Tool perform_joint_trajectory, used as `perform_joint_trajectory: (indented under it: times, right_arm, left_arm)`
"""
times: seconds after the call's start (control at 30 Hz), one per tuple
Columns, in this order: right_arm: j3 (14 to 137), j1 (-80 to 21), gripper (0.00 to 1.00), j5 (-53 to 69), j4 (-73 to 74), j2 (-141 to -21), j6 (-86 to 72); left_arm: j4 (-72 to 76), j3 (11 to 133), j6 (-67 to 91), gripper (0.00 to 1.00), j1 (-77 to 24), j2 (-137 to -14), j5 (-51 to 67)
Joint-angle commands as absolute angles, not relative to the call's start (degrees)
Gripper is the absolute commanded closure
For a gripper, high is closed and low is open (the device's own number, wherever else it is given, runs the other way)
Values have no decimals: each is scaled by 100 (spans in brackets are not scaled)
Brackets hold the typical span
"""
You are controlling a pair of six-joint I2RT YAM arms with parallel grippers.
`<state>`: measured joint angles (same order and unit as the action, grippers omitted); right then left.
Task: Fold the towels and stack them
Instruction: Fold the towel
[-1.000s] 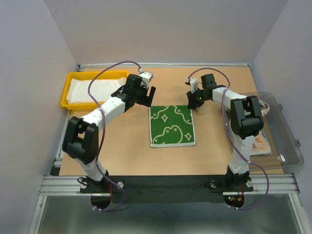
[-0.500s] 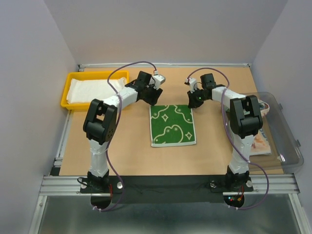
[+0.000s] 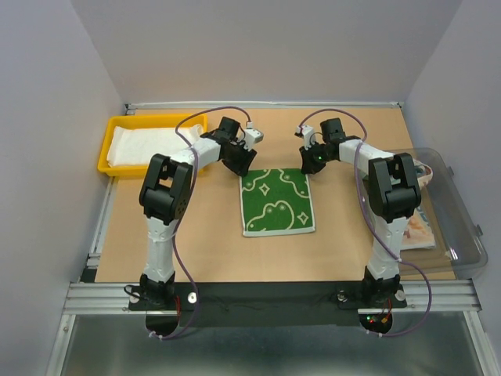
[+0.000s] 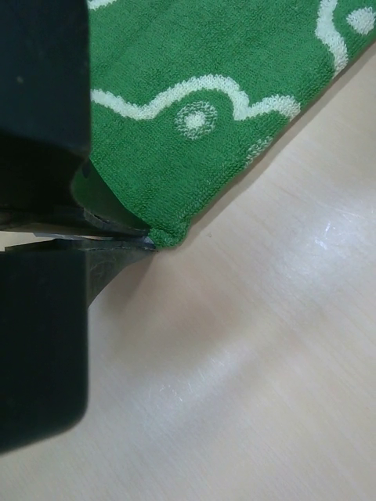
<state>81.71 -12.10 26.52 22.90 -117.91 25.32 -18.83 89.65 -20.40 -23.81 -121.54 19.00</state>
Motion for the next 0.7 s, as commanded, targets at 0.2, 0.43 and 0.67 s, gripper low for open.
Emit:
perform_joint_trajectory:
  times: [0.2, 0.43, 0.67]
  right_arm:
    - [8112, -1309, 98, 2285, 2654, -12067, 2654]
    - [8209, -1310, 99, 2285, 2654, -11962, 2637]
    - [8595, -1301, 99, 1996, 2628, -11699, 2479]
  left_arm:
    - [-2337, 9387, -2162, 59, -2285, -12585, 2214]
    - [-2628, 9246, -2197, 95, -2285, -12656, 2364]
    - [-2602, 9694, -2373, 100, -2197, -12376, 2084]
